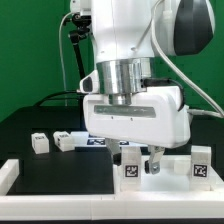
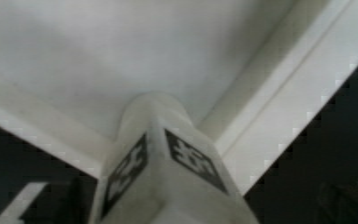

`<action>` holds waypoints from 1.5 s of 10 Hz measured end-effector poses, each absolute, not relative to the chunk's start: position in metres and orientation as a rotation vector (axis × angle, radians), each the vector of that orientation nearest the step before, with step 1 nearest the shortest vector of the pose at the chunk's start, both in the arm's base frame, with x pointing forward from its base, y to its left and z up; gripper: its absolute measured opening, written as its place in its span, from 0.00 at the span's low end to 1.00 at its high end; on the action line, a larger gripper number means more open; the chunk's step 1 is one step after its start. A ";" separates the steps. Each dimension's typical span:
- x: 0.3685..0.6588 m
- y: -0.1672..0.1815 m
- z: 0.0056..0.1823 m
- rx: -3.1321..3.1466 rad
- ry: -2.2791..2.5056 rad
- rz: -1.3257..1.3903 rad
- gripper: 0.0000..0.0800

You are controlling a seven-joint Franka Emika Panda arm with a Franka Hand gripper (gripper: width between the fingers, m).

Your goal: Assemble square table

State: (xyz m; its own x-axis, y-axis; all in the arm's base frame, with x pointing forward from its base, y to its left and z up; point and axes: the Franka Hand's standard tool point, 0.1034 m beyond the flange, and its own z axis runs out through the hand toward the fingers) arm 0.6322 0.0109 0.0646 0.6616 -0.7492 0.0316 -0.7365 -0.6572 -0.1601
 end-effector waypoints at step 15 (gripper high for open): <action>0.626 0.009 0.065 -2.543 1.719 0.017 0.36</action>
Offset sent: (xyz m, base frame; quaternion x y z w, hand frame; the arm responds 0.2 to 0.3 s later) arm -0.0076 0.0171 0.0003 0.0077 -0.0622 -0.3881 0.9195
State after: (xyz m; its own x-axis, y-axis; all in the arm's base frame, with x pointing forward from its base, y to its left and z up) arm 0.6258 0.0086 0.0651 0.3736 -0.9263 -0.0494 -0.9271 -0.3710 -0.0536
